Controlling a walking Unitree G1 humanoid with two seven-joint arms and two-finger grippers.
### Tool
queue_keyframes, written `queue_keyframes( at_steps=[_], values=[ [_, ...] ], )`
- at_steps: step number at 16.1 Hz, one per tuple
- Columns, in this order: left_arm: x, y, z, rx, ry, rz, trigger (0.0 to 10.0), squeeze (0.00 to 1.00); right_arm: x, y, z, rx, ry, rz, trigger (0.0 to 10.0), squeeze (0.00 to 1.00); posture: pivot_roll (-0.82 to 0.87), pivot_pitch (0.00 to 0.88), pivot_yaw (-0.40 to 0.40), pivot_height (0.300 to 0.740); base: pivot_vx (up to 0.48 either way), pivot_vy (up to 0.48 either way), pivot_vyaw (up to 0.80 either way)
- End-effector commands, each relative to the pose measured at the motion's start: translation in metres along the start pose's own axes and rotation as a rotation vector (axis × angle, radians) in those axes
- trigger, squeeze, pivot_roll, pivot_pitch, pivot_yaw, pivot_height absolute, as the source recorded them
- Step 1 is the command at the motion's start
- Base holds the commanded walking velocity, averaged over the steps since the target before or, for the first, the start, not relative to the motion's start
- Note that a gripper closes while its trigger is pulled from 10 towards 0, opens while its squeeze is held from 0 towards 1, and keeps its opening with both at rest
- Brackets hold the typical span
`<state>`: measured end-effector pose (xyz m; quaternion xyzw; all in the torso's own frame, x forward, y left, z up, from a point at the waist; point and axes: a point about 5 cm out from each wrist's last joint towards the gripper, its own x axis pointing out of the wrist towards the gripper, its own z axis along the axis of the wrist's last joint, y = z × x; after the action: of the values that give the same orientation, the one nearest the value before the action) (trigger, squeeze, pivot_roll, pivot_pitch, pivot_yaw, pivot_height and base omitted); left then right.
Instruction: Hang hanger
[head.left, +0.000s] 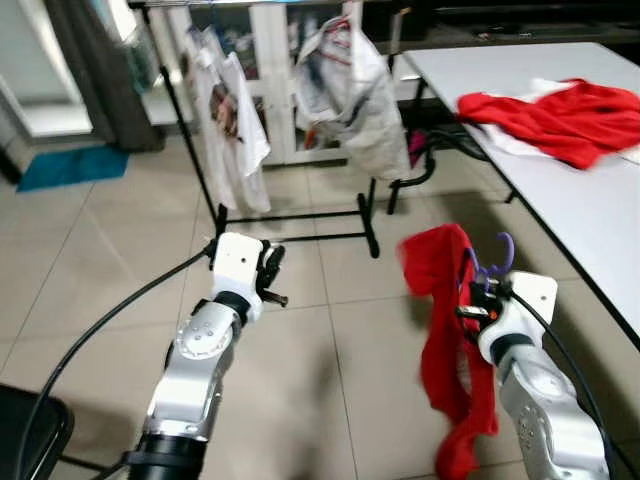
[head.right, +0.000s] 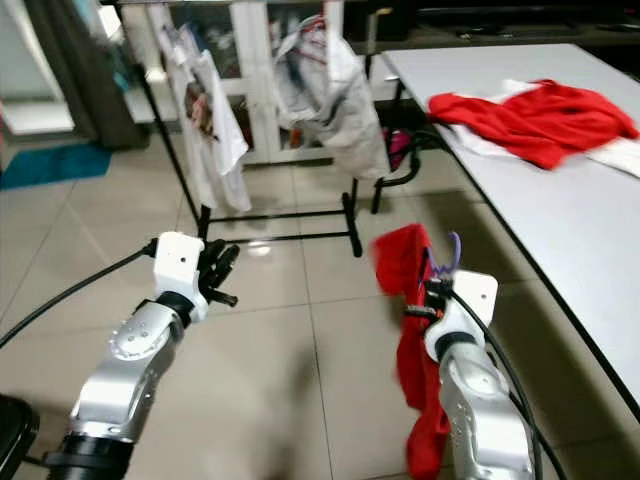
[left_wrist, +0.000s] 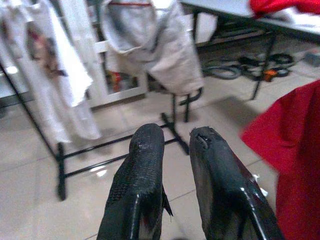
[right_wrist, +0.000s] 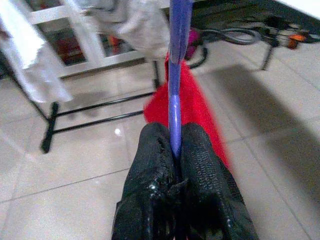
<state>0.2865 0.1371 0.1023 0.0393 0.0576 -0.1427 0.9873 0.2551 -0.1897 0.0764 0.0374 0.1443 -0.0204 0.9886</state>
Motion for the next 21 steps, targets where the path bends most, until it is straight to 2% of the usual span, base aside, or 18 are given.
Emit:
queue_keyframes(
  at_steps=[1, 7, 10, 13, 16, 21],
  values=[
    [-0.0011, 0.0023, 0.0044, 0.001, -0.011, 0.018, 10.0, 0.00, 0.0023, 0.0089, 0.0077, -0.012, -0.036, 0.045, 10.0, 0.00, 0.03, 0.000, 0.032, 0.740, 0.300, 0.000, 0.00],
    [-0.0049, 0.0017, 0.0042, -0.057, 0.014, 0.011, 10.0, 0.00, 0.0068, 0.0101, 0.0085, -0.002, -0.046, 0.019, 10.0, 0.00, 0.05, 0.000, 0.029, 0.740, 0.303, 0.000, 0.14],
    [-0.0036, 0.0033, 0.0058, -0.047, 0.011, 0.015, 10.0, 0.00, 0.0065, 0.0113, 0.0095, -0.011, -0.050, 0.026, 10.0, 0.00, 0.04, 0.000, 0.034, 0.740, 0.325, 0.000, 0.00],
    [-0.0019, 0.0010, 0.0084, -0.023, -0.001, 0.006, 10.0, 0.00, 0.0060, 0.0120, 0.0089, -0.076, -0.046, 0.034, 10.0, 0.00, 0.04, 0.000, 0.036, 0.740, 0.322, 0.000, 0.27],
    [-0.0004, -0.0024, 0.0103, -0.028, -0.003, -0.004, 10.0, 0.00, 0.0075, 0.0097, 0.0102, -0.052, -0.058, 0.014, 10.0, 0.00, 0.04, 0.000, 0.033, 0.740, 0.319, 0.000, 0.27],
    [0.0009, -0.0011, 0.0116, -0.017, -0.008, 0.004, 10.0, 0.00, 0.0088, 0.0098, 0.0108, -0.075, -0.062, 0.003, 10.0, 0.00, 0.04, 0.000, 0.037, 0.740, 0.322, 0.000, 0.00]
  ],
)
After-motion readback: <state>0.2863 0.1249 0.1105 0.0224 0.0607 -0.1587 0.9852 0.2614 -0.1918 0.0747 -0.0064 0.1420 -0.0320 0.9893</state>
